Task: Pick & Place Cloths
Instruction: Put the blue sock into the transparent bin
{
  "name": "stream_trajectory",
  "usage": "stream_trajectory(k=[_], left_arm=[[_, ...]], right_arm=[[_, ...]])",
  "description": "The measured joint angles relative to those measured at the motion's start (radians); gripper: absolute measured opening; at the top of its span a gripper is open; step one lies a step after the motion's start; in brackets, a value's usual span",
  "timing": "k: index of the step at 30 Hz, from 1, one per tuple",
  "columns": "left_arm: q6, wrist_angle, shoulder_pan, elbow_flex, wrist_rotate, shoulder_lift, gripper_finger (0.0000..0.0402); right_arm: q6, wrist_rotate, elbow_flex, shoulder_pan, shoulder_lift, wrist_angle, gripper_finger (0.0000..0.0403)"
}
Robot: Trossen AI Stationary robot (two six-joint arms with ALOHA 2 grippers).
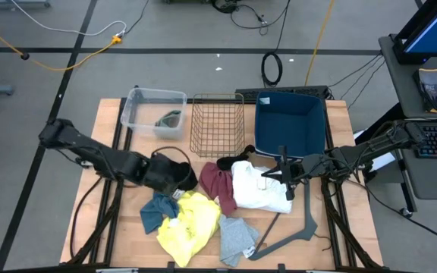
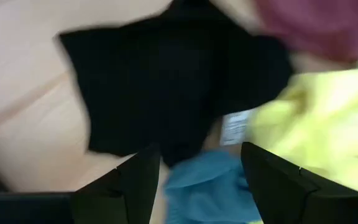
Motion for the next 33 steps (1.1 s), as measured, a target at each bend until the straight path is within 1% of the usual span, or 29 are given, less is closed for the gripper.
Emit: stream_trajectory(k=[5,10,14,18,23,28,31,33], left_arm=[[-0.087,-0.094,-0.015,0.0,-0.004,0.095,0.023],[-0.097,-0.08,-0.018,0.0,0.005,0.146,0.023],[-0.122,-0.06,-0.018,0.0,0.005,0.152,0.023],[-0.174,-0.028,-0.029,0.0,0.046,0.152,0.023],[-0.286,-0.016,-0.093,0.0,0.117,0.152,0.023],[-0.455,-0.013,-0.195,0.0,0.188,0.152,0.023],[-0.552,0.011,-0.252,-0.001,0.187,0.152,0.023],[-0.599,0.04,-0.284,-0.001,0.154,0.152,0.023]], right_arm=[[0.0,0.0,0.0,0.0,0.0,0.0,0.0],[0.0,0.0,0.0,0.0,0.0,0.0,0.0],[0.0,0.0,0.0,0.0,0.0,0.0,0.0],[0.0,0.0,0.0,0.0,0.0,0.0,0.0],[0.0,0.0,0.0,0.0,0.0,0.0,0.0],[0.0,0.0,0.0,0.0,0.0,0.0,0.0],[0.0,0.0,0.0,0.0,0.0,0.0,0.0],[0.0,0.0,0.0,0.0,0.0,0.0,0.0]])
